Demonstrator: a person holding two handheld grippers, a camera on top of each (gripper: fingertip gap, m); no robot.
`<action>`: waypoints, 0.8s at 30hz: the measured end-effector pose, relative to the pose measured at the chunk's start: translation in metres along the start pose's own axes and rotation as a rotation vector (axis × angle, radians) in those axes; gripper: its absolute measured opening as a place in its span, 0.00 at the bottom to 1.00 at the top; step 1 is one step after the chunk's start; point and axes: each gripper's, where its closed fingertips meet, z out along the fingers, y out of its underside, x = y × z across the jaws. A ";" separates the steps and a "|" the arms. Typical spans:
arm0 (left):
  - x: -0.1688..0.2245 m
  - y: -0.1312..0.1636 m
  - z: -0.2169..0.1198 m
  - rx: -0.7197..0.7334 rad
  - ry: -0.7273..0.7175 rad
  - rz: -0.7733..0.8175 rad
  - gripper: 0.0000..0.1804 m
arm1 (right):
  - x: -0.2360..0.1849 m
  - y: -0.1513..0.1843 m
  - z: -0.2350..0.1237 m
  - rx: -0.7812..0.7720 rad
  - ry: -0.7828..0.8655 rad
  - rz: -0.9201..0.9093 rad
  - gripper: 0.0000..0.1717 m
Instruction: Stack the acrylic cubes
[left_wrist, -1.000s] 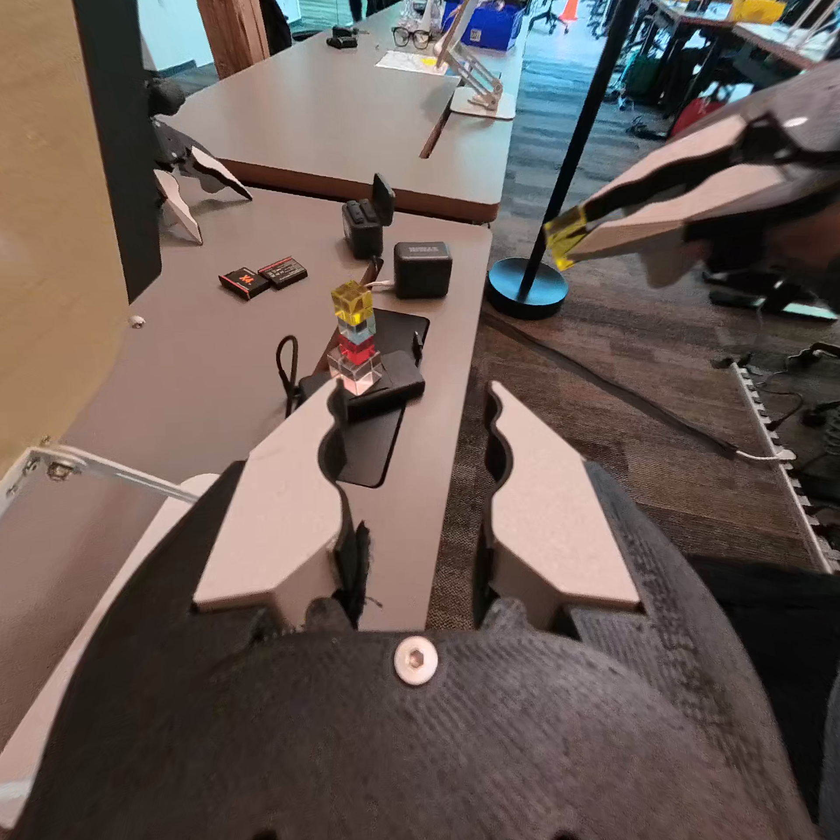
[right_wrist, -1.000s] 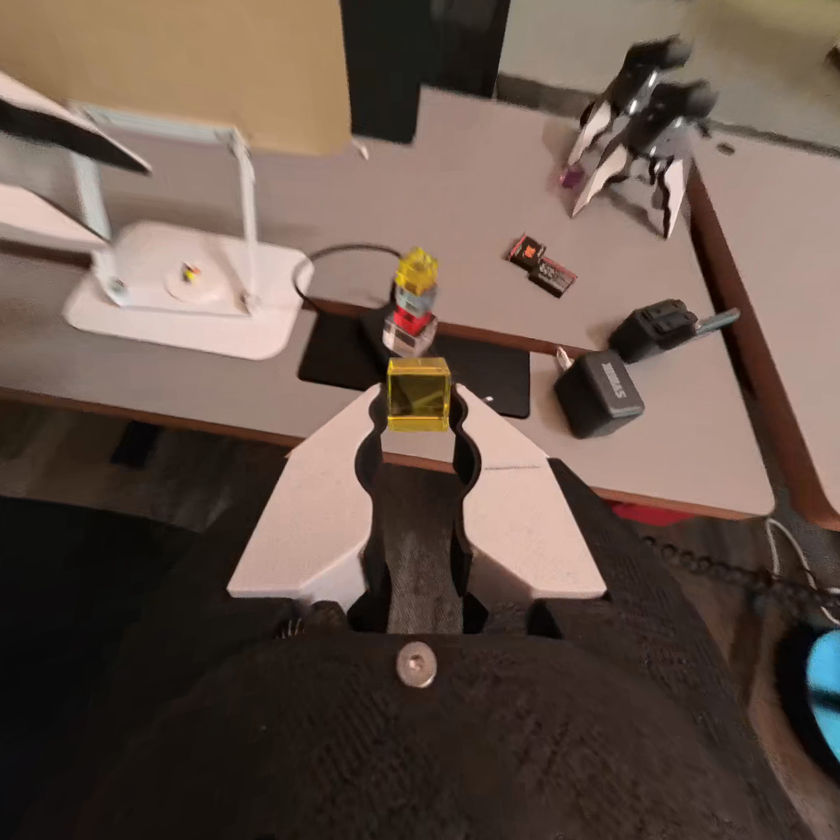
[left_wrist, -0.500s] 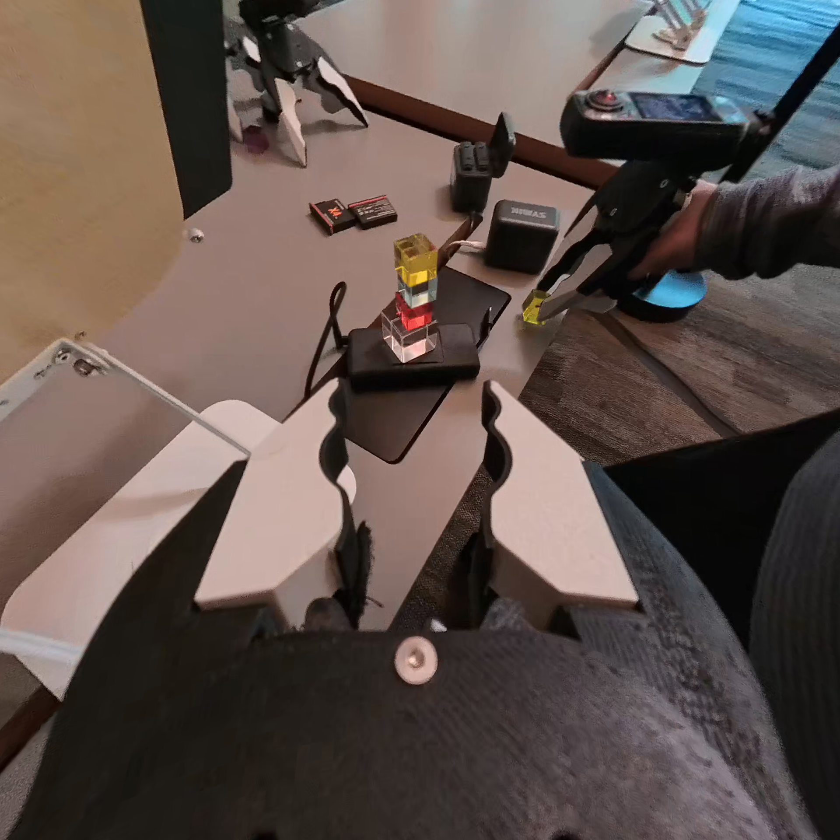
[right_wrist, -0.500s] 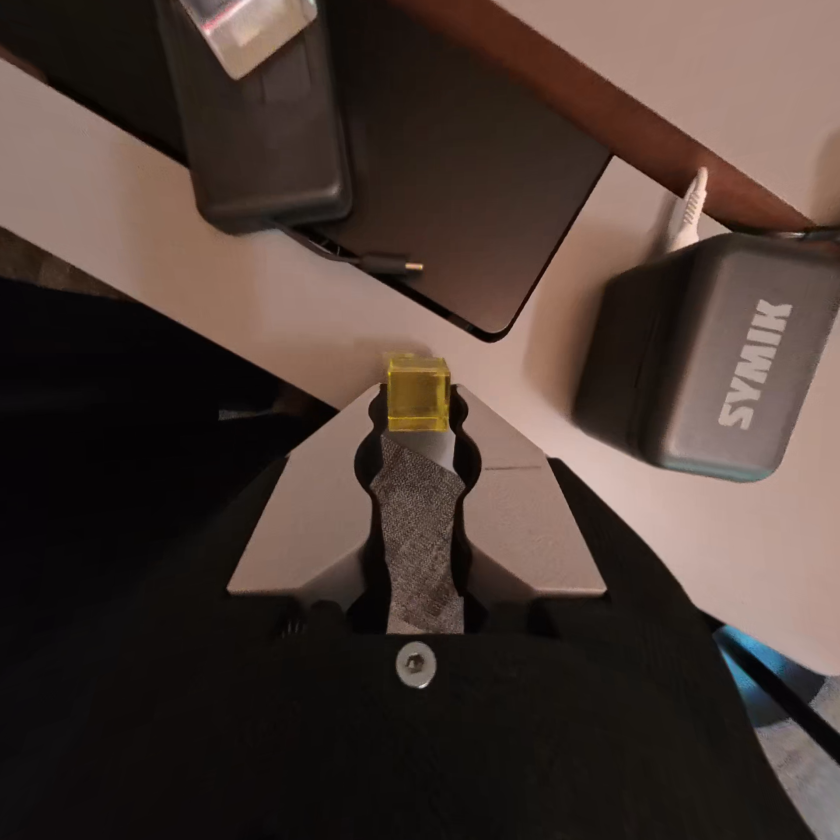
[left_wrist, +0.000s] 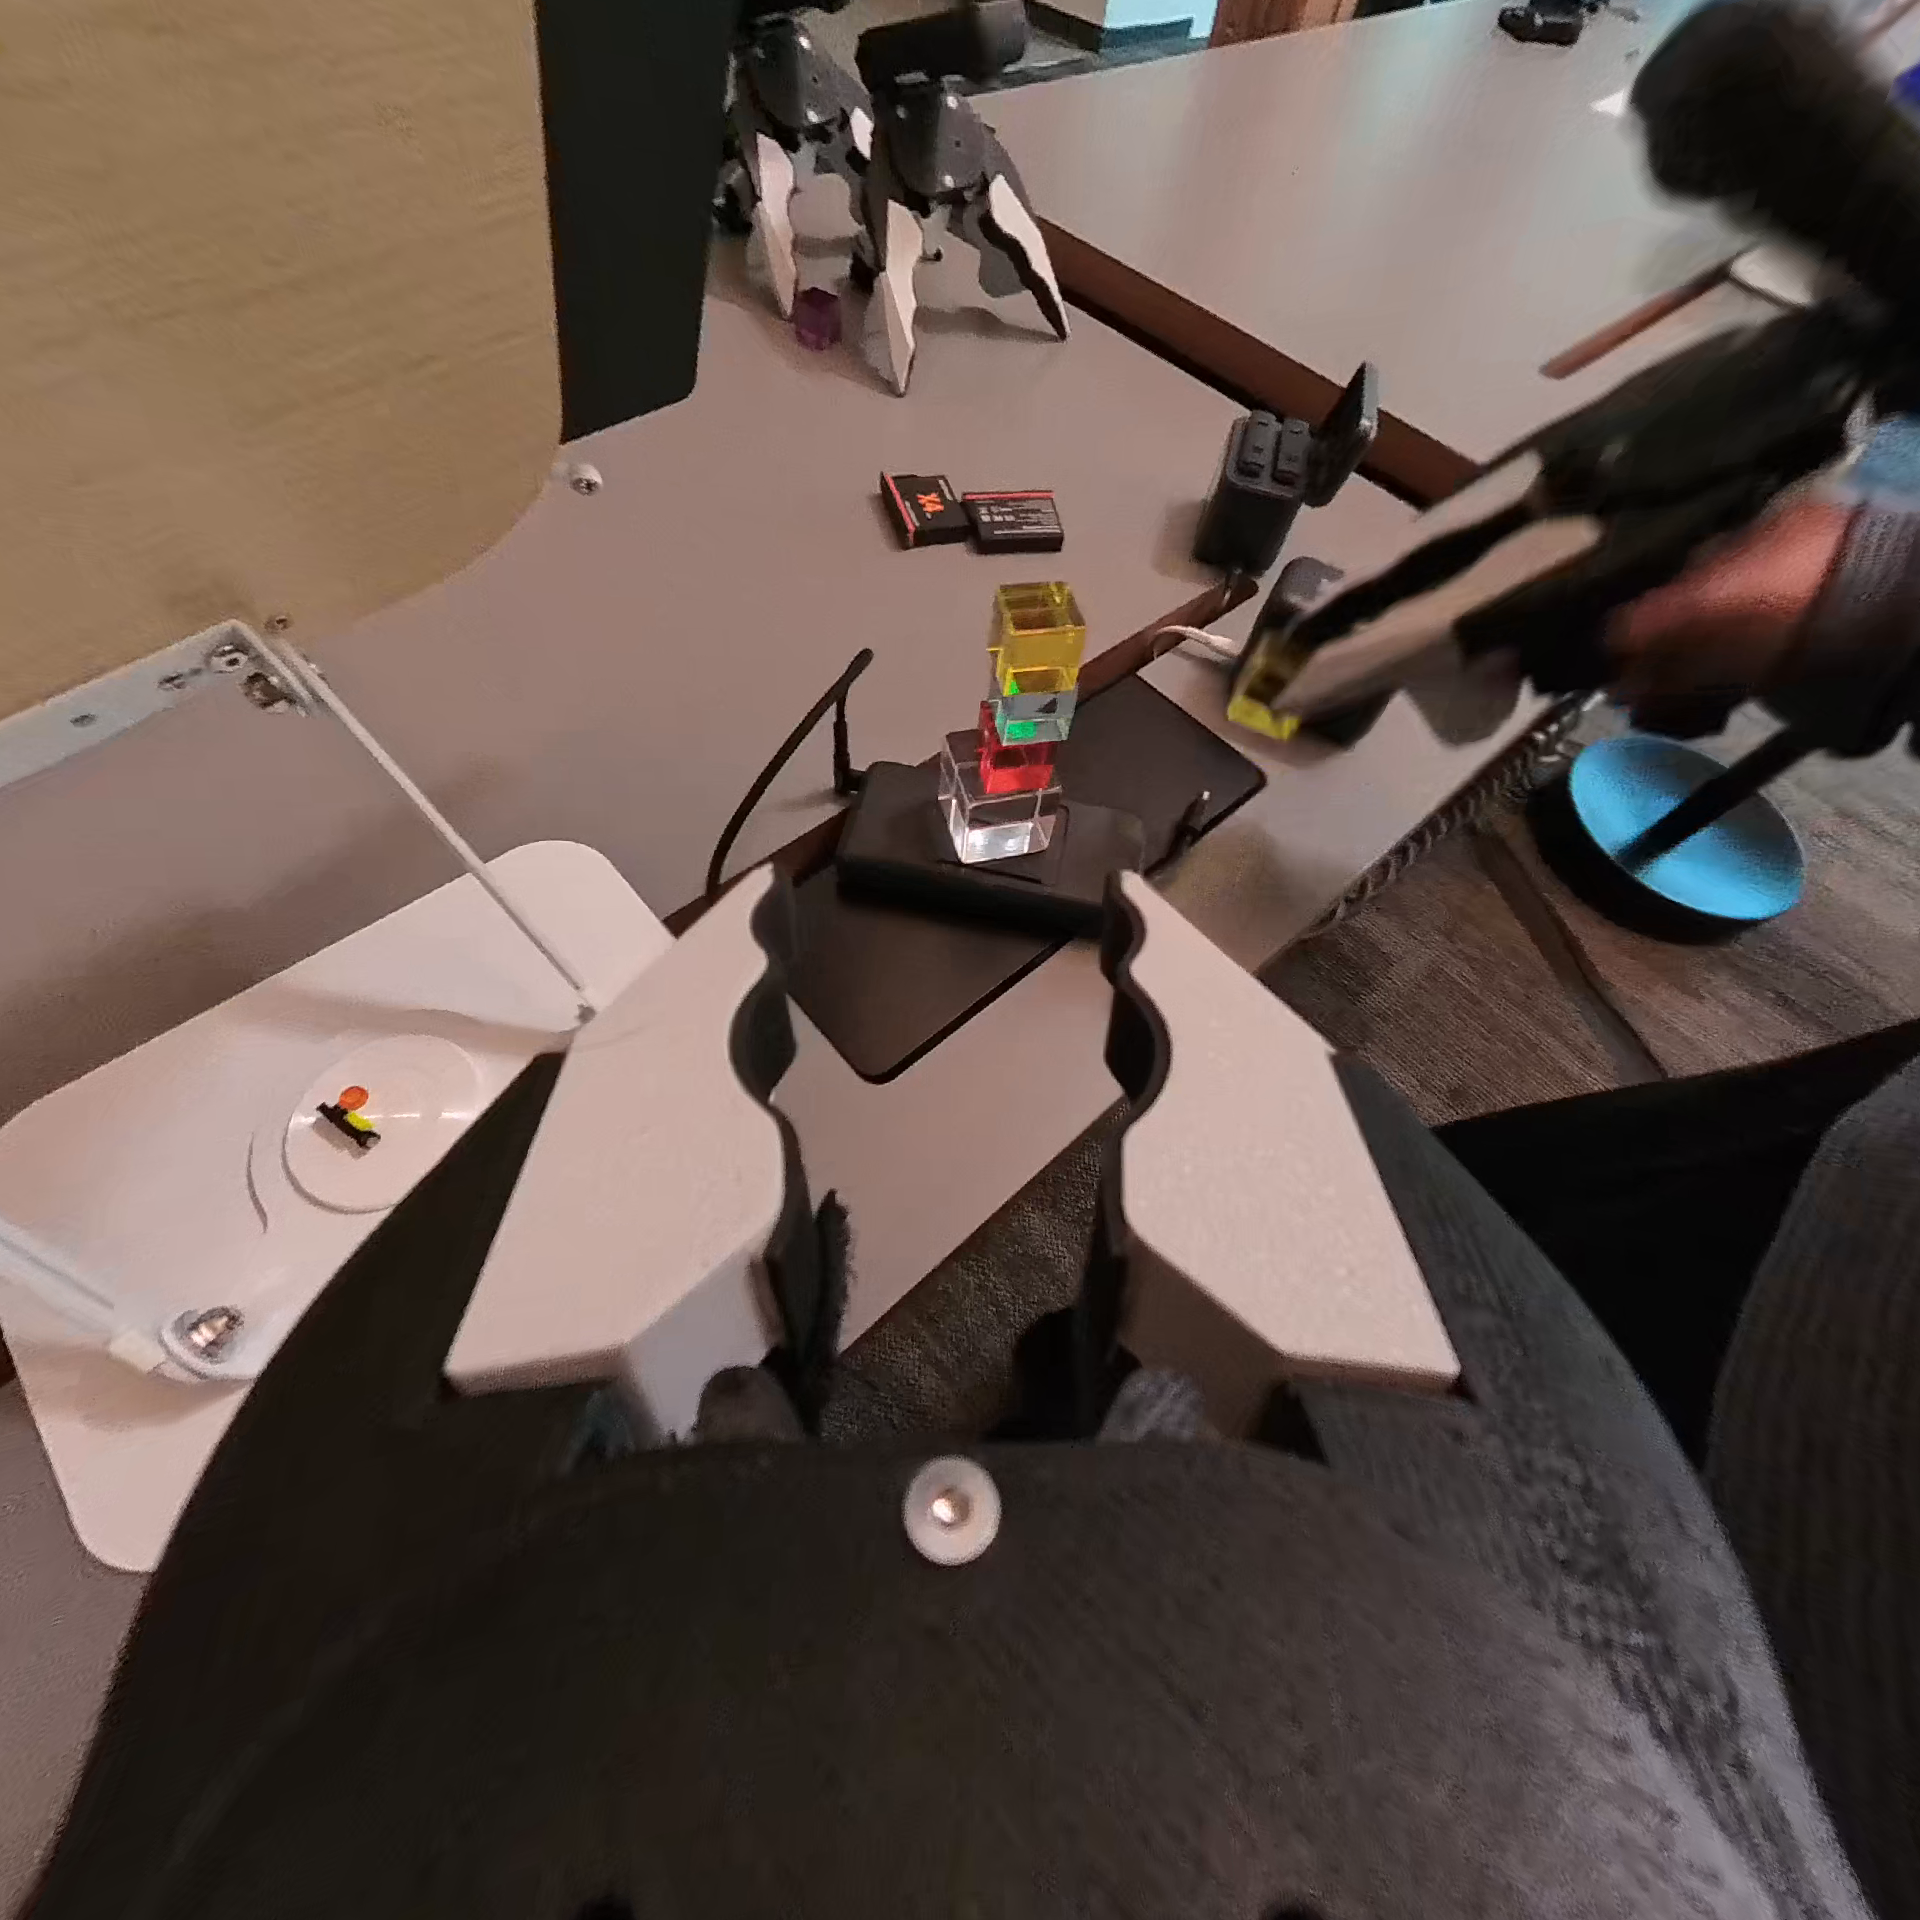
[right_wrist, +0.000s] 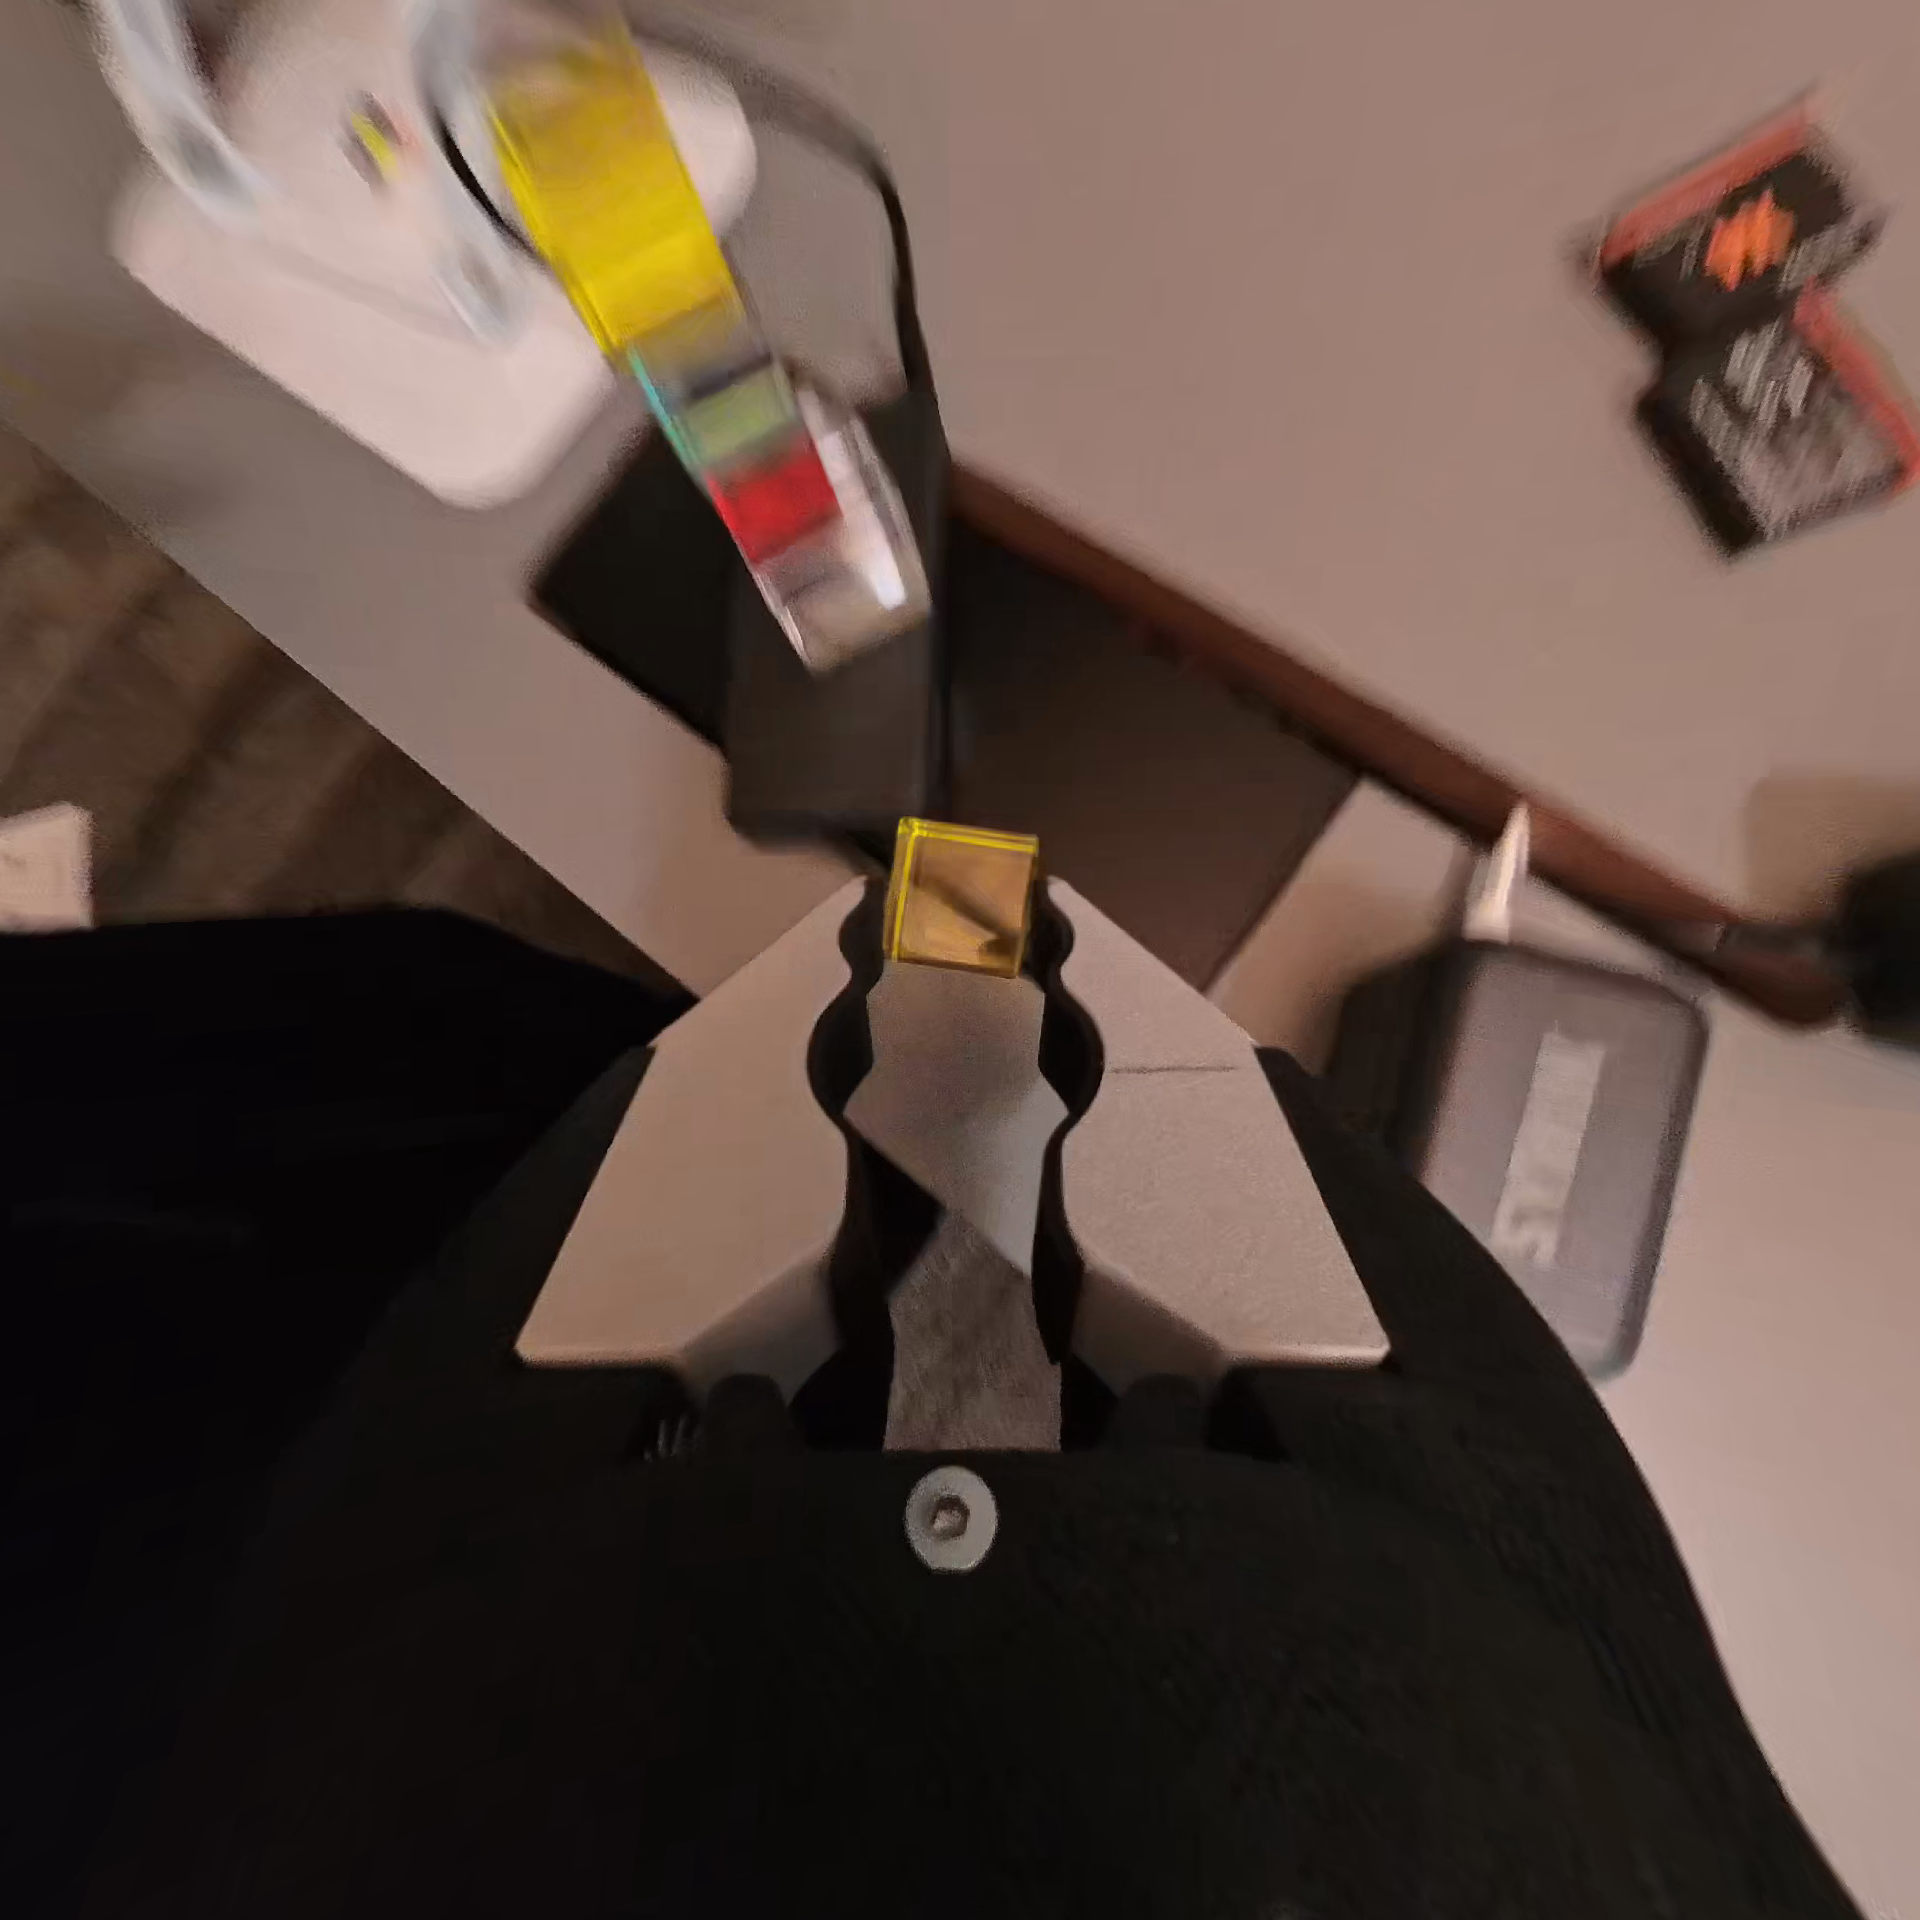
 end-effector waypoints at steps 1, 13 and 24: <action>-0.002 -0.001 -0.001 0.006 -0.013 -0.009 0.32 | -0.006 -0.024 -0.006 0.050 -0.041 -0.005 0.16; -0.022 0.012 -0.020 0.045 -0.144 -0.114 0.32 | -0.059 -0.111 0.012 -0.133 -0.225 -0.380 0.16; -0.027 0.023 -0.029 0.050 -0.187 -0.154 0.33 | -0.058 -0.103 0.027 -0.199 -0.198 -0.436 0.16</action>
